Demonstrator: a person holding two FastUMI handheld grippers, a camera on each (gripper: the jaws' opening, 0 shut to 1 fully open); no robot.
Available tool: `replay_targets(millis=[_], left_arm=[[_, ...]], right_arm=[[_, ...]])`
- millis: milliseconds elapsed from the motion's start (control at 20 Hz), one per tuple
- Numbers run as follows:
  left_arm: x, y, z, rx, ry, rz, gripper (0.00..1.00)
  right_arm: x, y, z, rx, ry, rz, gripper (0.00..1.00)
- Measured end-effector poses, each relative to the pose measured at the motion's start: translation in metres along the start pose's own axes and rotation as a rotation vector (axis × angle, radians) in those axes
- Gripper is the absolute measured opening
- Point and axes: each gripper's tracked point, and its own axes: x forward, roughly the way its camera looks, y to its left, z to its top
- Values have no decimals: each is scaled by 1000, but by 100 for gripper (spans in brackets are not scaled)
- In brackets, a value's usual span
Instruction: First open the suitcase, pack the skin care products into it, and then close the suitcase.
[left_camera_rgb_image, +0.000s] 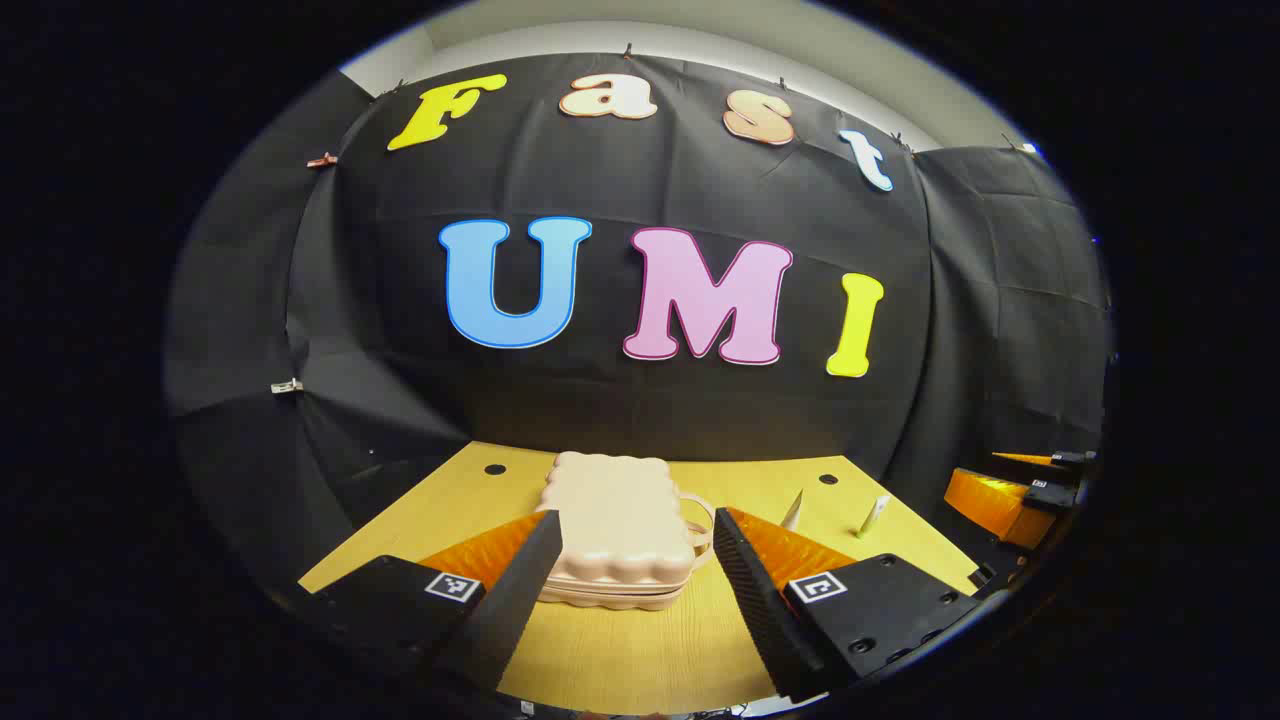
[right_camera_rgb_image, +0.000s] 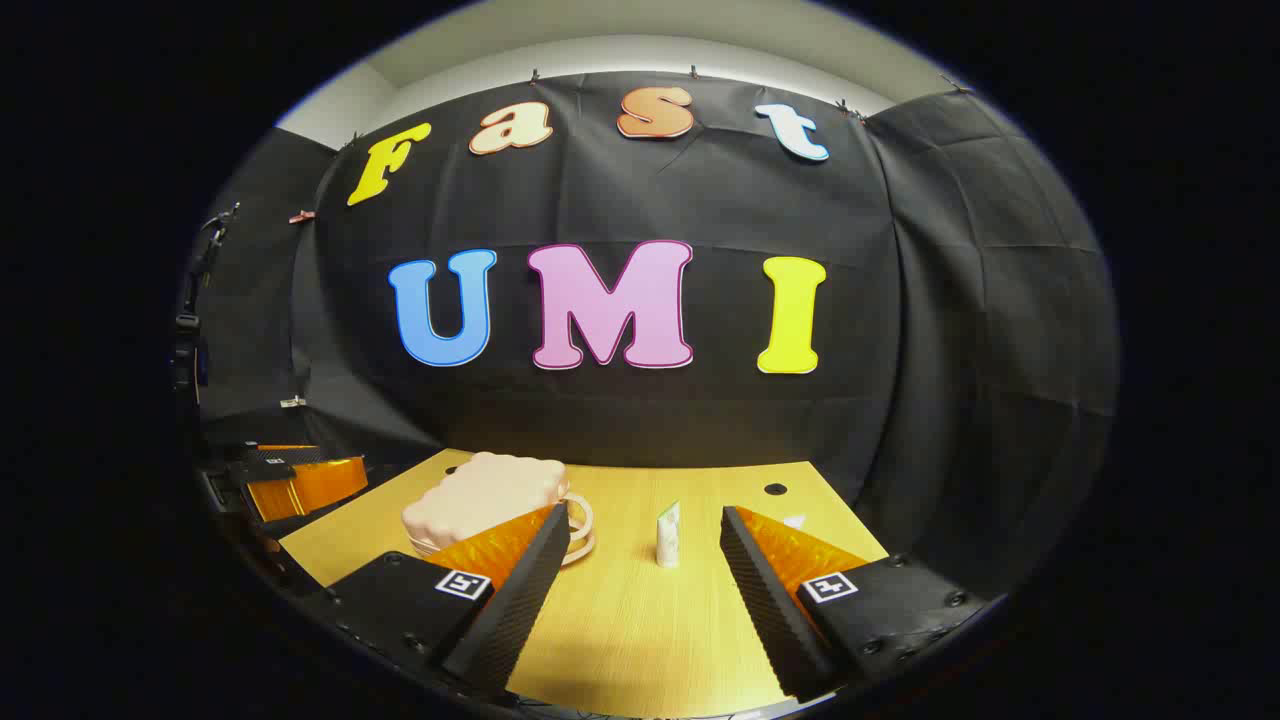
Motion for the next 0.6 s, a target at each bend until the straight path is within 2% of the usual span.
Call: replay_targets(millis=[600], left_arm=[[23, -15, -8, -2, 36, -1, 96]], right_arm=[[23, -20, -6, 45, 23, 2, 96]])
